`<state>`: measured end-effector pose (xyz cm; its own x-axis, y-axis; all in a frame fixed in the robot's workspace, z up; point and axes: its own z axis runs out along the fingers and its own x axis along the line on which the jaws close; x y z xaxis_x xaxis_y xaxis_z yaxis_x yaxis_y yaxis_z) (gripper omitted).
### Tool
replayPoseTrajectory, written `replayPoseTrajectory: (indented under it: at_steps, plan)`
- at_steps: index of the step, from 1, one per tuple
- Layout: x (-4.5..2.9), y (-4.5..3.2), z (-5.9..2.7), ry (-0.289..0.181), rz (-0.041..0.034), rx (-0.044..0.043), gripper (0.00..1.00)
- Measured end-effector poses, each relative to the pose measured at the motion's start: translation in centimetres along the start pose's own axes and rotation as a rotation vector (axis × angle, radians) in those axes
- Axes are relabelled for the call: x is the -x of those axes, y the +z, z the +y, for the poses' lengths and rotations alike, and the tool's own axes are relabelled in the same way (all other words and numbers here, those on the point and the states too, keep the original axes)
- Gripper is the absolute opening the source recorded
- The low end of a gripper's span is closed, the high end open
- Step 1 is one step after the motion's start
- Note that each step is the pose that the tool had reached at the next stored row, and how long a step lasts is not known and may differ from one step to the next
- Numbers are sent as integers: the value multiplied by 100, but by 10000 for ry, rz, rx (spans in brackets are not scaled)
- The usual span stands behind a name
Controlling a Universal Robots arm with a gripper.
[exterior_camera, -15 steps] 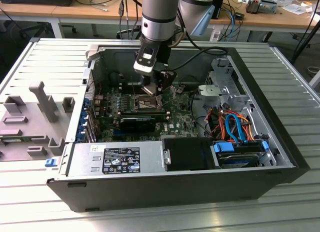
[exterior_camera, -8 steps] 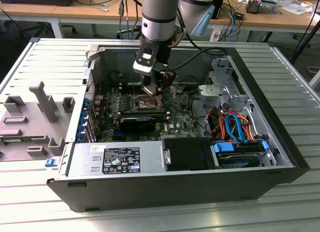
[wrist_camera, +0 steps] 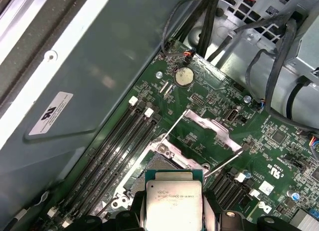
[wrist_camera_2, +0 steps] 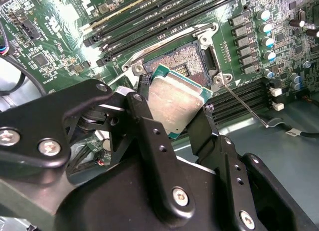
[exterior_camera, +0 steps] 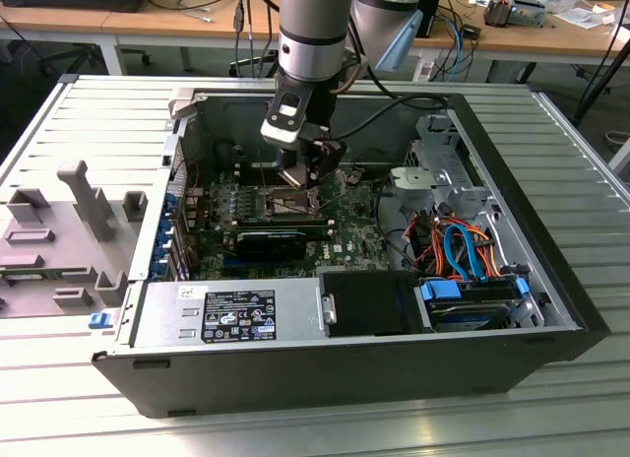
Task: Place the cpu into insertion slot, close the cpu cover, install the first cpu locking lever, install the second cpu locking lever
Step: 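Place the cpu into insertion slot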
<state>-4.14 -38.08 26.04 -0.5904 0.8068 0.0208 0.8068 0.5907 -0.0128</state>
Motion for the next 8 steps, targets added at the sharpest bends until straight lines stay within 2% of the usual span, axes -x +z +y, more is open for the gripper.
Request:
replayPoseTrajectory:
  at_steps: [8]
  plan:
    - [0,2,0,180,2,4,55]
